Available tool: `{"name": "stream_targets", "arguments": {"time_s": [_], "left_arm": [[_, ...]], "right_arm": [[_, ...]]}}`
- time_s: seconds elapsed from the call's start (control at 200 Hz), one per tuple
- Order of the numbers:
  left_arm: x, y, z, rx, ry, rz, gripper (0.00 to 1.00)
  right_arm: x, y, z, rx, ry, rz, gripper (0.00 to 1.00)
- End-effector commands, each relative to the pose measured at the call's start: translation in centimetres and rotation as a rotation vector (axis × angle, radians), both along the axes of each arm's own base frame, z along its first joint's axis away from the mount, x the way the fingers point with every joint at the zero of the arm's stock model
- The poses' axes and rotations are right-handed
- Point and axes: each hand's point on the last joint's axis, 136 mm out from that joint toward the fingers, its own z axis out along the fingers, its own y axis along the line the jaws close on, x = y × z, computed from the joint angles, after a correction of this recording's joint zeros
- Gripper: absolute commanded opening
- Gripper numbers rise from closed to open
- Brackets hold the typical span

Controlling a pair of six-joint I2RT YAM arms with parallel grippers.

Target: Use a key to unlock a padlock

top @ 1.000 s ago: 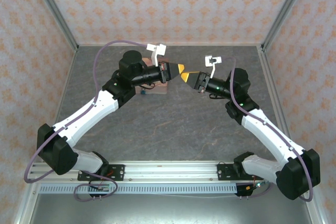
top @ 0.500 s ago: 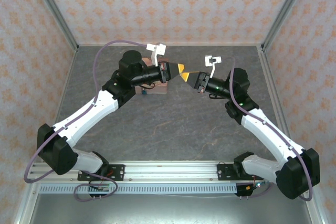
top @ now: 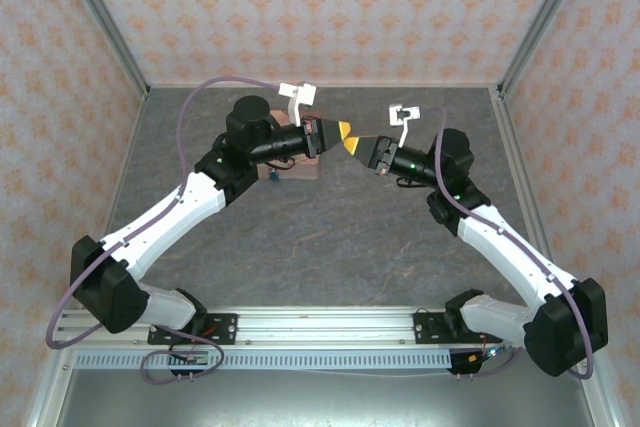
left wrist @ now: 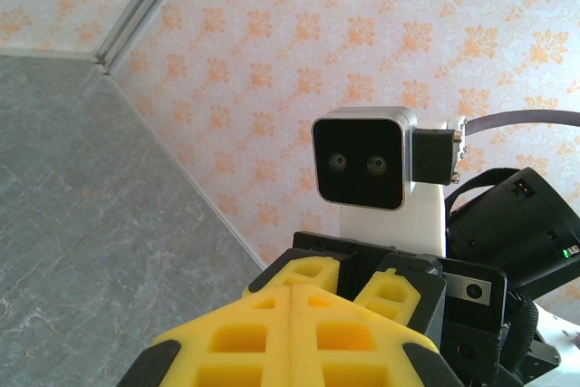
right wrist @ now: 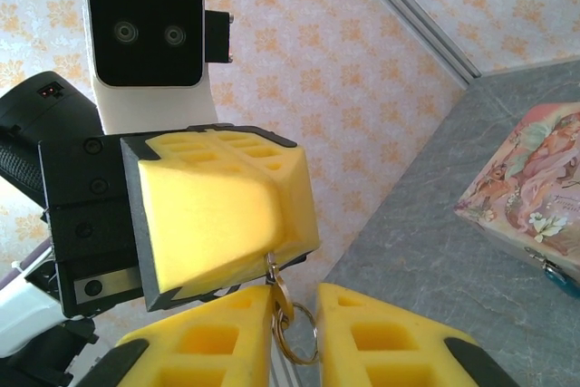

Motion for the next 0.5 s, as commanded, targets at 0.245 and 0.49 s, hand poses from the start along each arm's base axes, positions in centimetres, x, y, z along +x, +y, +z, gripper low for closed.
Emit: {"name": "stream_targets", "arguments": {"time_s": [0.245,0.49], "left_arm": [[-0.01,-0.19,1.29,-0.025,-0.040,-0.011,0.00],[0.22,0.17,1.56,-0.023,-0.048,0.018,0.00]], "right_arm": [[-0.19,0.31,1.42,0.035,-0.046,0.020,0.18],[-0.30,0.29,1.08,0.029,-0.038,0.022,0.10]]}}
